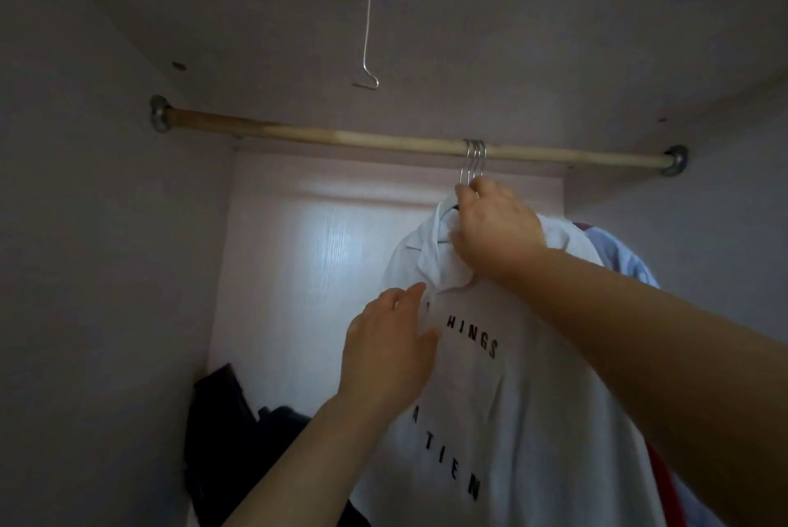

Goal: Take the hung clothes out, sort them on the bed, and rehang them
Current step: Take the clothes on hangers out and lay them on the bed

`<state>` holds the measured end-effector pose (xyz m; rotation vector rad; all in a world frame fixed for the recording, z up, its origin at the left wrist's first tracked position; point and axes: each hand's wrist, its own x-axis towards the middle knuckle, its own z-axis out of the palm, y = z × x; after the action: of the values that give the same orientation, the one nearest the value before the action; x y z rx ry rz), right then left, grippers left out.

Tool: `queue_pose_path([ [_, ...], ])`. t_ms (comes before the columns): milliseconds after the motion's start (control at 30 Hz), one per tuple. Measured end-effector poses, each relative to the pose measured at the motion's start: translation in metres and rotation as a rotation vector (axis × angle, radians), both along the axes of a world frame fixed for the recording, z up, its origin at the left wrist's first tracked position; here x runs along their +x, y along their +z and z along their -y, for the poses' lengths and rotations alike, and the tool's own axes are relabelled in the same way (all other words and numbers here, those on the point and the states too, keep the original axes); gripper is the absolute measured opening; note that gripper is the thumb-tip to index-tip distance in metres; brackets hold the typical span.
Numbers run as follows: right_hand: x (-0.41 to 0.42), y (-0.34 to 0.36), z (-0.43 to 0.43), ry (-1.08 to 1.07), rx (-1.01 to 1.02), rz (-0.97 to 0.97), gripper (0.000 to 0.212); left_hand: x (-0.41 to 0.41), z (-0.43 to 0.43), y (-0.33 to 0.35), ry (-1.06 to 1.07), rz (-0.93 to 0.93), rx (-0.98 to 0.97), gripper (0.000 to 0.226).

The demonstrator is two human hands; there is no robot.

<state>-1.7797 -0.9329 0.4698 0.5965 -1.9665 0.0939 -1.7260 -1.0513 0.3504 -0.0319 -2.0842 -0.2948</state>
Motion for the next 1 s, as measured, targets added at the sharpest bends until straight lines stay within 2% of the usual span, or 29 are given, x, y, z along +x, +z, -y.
queue_pose_path([
  [100, -0.03, 0.005, 0.01, -0.128, 0.002, -0.027, 0.062, -0.023, 0.017, 0.001, -0.027, -0.011, -0.02, 0.057],
  [267, -0.065, 0.005, 0.001, -0.271, 0.021, -0.072, 0.039, -0.055, 0.037, 0.002, -0.085, -0.026, -0.026, 0.057],
  [367, -0.075, 0.009, -0.01, -0.221, 0.019, -0.063, 0.044, -0.067, 0.042, 0.007, -0.11, -0.027, -0.018, 0.057],
  [467, -0.075, 0.017, -0.018, -0.152, -0.008, -0.058, 0.062, -0.072, 0.044, 0.018, -0.111, -0.054, -0.014, 0.057],
  [667, -0.062, 0.024, -0.026, -0.064, -0.079, -0.194, 0.07, -0.068, 0.041, 0.041, -0.109, -0.236, 0.015, 0.058],
  [800, -0.047, -0.015, -0.039, 0.001, -0.058, -0.266, 0.07, -0.062, 0.035, 0.038, -0.1, -0.365, 0.008, 0.064],
  [1000, -0.011, -0.104, -0.077, 0.06, -0.04, -0.262, 0.067, -0.05, 0.012, -0.012, -0.11, -0.241, -0.082, 0.088],
])
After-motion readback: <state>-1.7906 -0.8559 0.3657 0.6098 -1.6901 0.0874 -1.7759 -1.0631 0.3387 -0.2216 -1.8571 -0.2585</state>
